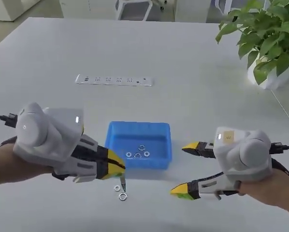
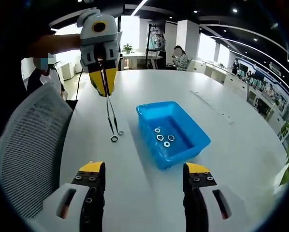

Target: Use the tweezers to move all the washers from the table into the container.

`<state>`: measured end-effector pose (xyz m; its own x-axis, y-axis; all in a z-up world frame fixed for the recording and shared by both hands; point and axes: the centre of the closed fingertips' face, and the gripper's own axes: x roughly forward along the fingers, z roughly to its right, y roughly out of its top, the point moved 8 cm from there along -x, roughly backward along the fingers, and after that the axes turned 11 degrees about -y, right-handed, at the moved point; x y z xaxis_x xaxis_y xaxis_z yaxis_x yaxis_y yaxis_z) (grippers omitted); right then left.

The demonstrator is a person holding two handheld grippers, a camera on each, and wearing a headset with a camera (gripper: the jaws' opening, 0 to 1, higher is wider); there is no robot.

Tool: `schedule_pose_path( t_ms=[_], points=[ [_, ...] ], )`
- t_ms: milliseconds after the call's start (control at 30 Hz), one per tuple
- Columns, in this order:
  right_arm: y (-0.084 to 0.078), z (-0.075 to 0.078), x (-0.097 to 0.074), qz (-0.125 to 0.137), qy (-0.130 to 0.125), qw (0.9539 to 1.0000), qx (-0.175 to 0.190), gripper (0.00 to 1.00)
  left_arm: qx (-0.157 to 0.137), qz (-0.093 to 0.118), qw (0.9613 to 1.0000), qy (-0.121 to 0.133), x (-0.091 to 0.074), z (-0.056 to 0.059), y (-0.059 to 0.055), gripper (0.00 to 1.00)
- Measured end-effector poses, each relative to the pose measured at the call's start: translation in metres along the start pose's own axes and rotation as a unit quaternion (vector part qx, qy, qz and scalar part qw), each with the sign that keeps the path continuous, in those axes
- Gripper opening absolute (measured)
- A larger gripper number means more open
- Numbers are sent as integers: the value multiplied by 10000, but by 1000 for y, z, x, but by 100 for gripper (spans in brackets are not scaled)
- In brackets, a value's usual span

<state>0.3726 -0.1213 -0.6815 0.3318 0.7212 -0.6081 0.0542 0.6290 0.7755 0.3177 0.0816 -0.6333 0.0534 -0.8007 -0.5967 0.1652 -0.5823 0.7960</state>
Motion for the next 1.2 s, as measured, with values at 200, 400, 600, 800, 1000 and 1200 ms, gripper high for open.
schedule_pose_path(
  t_ms=[200, 400, 600, 800, 1000, 1200],
  points=[
    [-2, -2, 0, -28, 21, 10000, -7, 66, -31, -38, 10000, -11, 4, 2, -4, 5],
    [-2, -2, 0, -9, 27, 10000, 10, 66, -47, -71, 10000, -22, 5, 3, -6, 5],
    [-3, -2, -1, -11, 4, 10000, 30, 67, -48, -122, 9999, -55, 7, 4, -8, 5],
    [-4, -2, -3, 4, -22, 10000, 94, 70, -25, -160, 9998, -68, 9, 5, -10, 5],
    [-4, 0, -4, 39, -65, 9998, 193, 76, -31, -185, 9998, -107, 11, 6, -12, 5],
    [-4, -1, -4, 29, -80, 9997, 232, 78, -6, -230, 9997, -104, 11, 7, -16, 5]
  ],
)
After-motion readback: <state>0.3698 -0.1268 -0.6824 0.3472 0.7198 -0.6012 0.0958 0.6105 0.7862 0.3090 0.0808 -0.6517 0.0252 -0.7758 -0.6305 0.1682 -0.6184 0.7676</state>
